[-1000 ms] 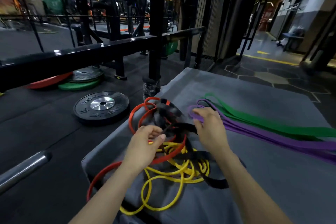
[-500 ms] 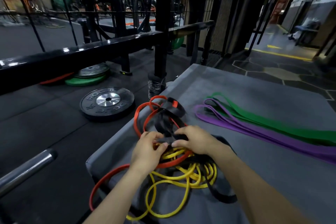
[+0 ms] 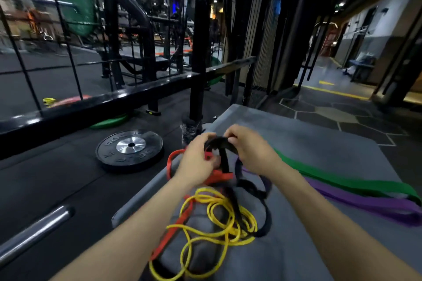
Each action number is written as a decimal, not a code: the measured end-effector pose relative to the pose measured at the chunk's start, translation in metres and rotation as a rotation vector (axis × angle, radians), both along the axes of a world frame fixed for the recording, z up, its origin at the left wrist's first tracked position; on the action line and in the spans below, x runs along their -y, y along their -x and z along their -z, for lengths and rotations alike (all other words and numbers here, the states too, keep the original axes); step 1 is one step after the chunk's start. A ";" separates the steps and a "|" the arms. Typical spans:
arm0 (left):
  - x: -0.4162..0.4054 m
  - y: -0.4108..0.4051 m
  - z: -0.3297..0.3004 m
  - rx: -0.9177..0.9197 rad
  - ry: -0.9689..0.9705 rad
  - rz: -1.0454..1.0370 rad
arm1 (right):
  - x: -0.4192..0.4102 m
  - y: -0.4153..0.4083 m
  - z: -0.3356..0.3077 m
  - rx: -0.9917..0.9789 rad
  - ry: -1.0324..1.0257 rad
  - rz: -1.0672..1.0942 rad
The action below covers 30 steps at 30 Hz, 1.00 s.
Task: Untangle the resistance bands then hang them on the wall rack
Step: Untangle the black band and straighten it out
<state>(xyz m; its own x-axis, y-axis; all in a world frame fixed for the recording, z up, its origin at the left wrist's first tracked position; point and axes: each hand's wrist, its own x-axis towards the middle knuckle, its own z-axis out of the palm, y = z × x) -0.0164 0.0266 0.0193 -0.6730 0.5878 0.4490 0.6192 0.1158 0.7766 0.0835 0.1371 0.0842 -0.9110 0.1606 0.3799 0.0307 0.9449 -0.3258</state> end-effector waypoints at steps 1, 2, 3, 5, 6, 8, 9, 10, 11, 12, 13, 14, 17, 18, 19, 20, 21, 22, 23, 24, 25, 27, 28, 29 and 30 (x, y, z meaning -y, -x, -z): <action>-0.003 0.004 -0.007 -0.042 0.022 -0.014 | -0.001 -0.004 -0.009 -0.033 0.029 -0.001; -0.006 0.010 -0.012 -0.076 0.045 -0.017 | -0.003 -0.008 -0.016 -0.072 0.060 0.003; -0.007 0.015 -0.018 -0.093 0.075 -0.008 | -0.006 -0.013 -0.022 -0.115 0.096 0.016; -0.009 0.020 -0.025 -0.118 0.117 0.035 | -0.014 -0.022 -0.031 -0.195 0.183 0.064; -0.009 0.020 -0.028 -0.127 0.140 0.061 | -0.019 -0.025 -0.034 -0.236 0.220 0.077; -0.009 0.019 -0.031 -0.130 0.178 0.095 | -0.025 -0.031 -0.040 -0.307 0.267 0.087; -0.009 0.018 -0.030 -0.079 0.174 0.122 | -0.029 -0.033 -0.043 -0.334 0.283 0.097; -0.009 0.017 -0.030 0.003 0.144 0.156 | -0.031 -0.036 -0.046 -0.361 0.300 0.111; -0.011 0.015 -0.030 0.106 0.116 0.181 | -0.033 -0.038 -0.049 -0.385 0.323 0.116; -0.014 0.013 -0.029 0.182 0.094 0.206 | -0.033 -0.041 -0.052 -0.402 0.350 0.111; -0.018 0.010 -0.028 0.197 0.113 0.212 | -0.034 -0.042 -0.054 -0.410 0.372 0.095; -0.025 0.008 -0.026 0.150 0.129 0.215 | -0.033 -0.043 -0.057 -0.414 0.390 0.075; -0.045 0.000 -0.021 0.033 0.222 0.187 | -0.031 -0.043 -0.063 -0.438 0.451 0.024; -0.050 -0.002 -0.018 0.099 0.217 0.193 | -0.033 -0.044 -0.066 -0.464 0.480 0.014; -0.053 -0.005 -0.015 0.164 0.234 0.206 | -0.036 -0.047 -0.069 -0.493 0.514 0.005; -0.055 -0.007 -0.009 0.198 0.235 0.236 | -0.040 -0.050 -0.071 -0.519 0.552 0.004; -0.056 -0.008 -0.004 0.193 0.252 0.241 | -0.046 -0.053 -0.071 -0.537 0.583 0.016; -0.057 -0.008 -0.001 0.193 0.256 0.244 | -0.052 -0.058 -0.070 -0.549 0.593 0.046; -0.056 -0.009 -0.002 0.212 0.228 0.248 | -0.058 -0.062 -0.067 -0.553 0.575 0.099; -0.055 -0.008 -0.006 0.247 0.165 0.251 | -0.063 -0.065 -0.062 -0.548 0.542 0.161; -0.053 -0.006 -0.014 0.293 0.087 0.240 | -0.067 -0.067 -0.057 -0.534 0.501 0.216; -0.048 0.000 -0.040 0.366 -0.044 0.216 | -0.072 -0.070 -0.046 -0.486 0.427 0.279; -0.047 0.004 -0.056 0.381 -0.100 0.207 | -0.072 -0.070 -0.041 -0.456 0.404 0.290; -0.045 0.009 -0.072 0.386 -0.148 0.192 | -0.073 -0.071 -0.037 -0.425 0.383 0.296; -0.044 0.014 -0.090 0.409 -0.199 0.177 | -0.073 -0.071 -0.033 -0.397 0.360 0.301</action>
<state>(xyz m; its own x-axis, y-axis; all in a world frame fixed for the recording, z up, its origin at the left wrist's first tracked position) -0.0302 0.0708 0.1089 -0.7152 0.6388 0.2836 0.2551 -0.1391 0.9568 0.1545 0.2105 0.1168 -0.6054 0.5701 0.5554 0.0899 0.7424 -0.6639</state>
